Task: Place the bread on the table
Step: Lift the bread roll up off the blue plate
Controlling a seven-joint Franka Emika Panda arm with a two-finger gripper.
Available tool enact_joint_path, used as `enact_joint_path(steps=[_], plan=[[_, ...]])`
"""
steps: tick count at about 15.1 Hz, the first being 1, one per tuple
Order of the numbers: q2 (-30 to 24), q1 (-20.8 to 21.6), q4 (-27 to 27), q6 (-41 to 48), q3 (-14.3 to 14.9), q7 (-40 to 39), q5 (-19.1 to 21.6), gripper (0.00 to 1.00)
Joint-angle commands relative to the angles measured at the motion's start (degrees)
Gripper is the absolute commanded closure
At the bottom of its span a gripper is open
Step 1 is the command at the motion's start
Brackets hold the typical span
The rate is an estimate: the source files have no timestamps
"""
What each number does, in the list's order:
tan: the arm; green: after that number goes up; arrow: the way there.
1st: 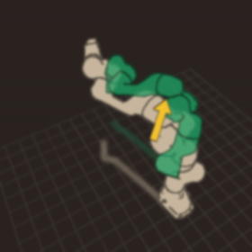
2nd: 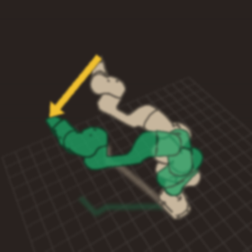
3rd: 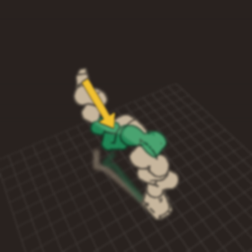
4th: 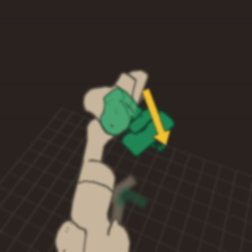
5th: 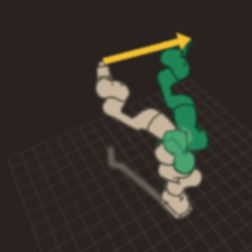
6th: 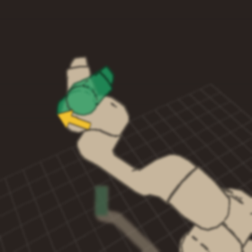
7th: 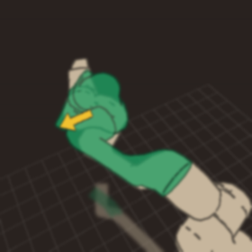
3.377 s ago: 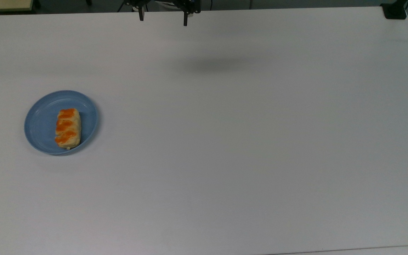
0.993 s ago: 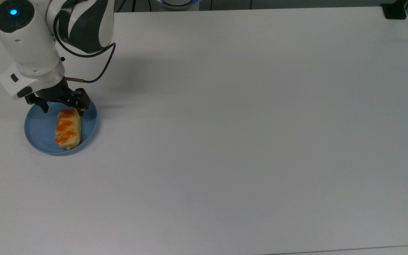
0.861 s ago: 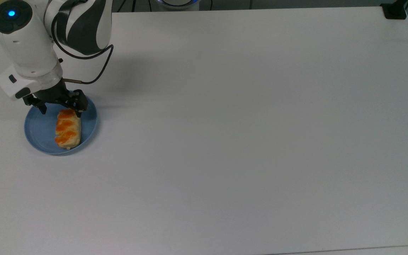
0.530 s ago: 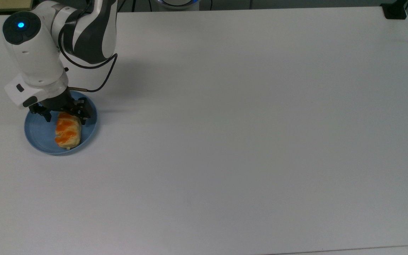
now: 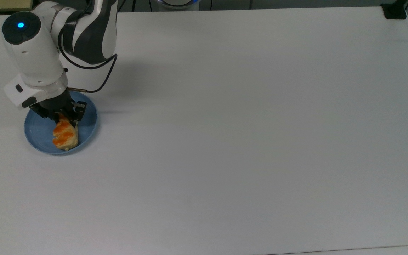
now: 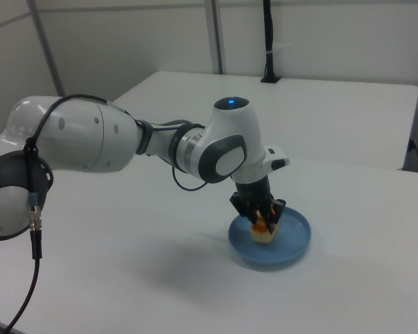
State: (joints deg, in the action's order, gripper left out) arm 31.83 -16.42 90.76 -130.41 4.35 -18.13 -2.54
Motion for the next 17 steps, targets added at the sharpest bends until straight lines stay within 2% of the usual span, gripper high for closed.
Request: enact_joint_path(steps=[1, 4, 12, 15, 17], plan=[[-2.2, -0.2, 0.5, -0.7, -0.1, -1.6, 0.3, 0.76], [-5.3, -0.5, 2.0, -0.2, -0.1, -2.7, 0.3, 0.76], [-19.1, -1.7, 18.6, -0.8, -0.5, -8.1, 0.3, 0.76], [-23.3, -1.4, 24.4, -1.0, -1.7, -9.2, 0.1, 0.76], [-24.6, -0.9, 26.4, -1.2, -2.9, -9.1, 0.0, 0.76]])
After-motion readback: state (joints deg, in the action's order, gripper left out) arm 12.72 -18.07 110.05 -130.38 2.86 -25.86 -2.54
